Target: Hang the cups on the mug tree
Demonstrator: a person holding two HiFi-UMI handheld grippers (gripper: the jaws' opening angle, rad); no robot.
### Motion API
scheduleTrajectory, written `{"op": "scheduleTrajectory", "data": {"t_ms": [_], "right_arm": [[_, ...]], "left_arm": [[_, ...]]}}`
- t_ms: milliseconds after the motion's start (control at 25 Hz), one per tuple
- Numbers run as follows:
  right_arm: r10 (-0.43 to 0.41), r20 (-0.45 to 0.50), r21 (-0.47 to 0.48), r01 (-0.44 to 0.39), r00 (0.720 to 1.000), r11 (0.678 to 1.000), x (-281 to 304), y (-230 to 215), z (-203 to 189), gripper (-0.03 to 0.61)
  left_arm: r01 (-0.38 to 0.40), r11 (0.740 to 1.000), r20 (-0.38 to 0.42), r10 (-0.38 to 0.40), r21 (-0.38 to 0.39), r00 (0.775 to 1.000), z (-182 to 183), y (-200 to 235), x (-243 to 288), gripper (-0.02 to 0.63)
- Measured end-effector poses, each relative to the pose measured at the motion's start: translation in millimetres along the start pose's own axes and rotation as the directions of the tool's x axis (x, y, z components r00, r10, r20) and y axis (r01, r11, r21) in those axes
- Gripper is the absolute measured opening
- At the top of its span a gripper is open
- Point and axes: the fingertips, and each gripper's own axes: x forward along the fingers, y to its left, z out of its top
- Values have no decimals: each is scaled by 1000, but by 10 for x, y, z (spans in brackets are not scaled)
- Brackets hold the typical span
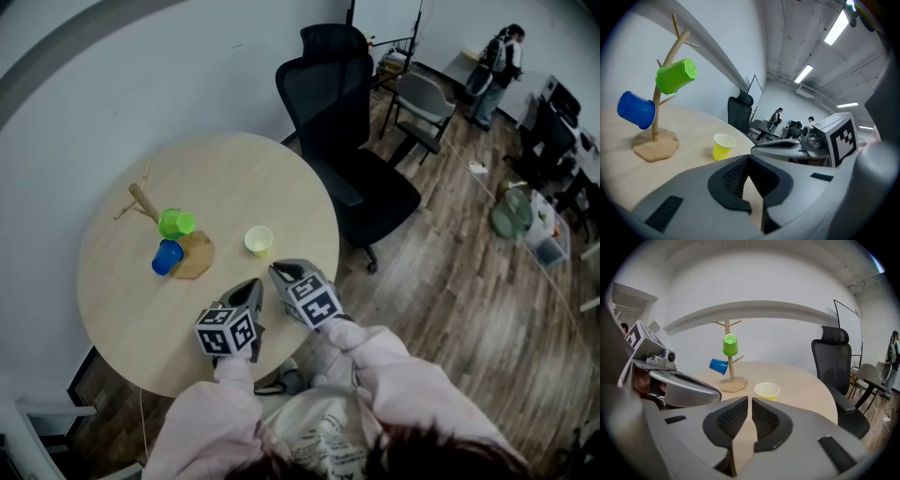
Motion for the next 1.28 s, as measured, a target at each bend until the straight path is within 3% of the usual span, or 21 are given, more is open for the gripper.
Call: {"op": "scheduleTrajectory", "data": {"t_ms": [720,800,1080,1280], "right_arm": [[-60,-50,71,64,997,995,447,-280,-238,87],[-56,-53,74,60,997,995,505,-291,-267,131],[-43,-65,83,48,997,995,635,-340,-327,190],[9,-74,82,-3,997,997,720,-407,-332,251]], "left_arm": [[53,999,-101,-53,3,993,-131,301,205,0],[40,999,-105,-41,-6,994,-149,358,184,0],[3,1000,-118,-6,-27,993,-187,437,197,0],[-45,997,-113,38,-55,993,-157,457,256,0]]}}
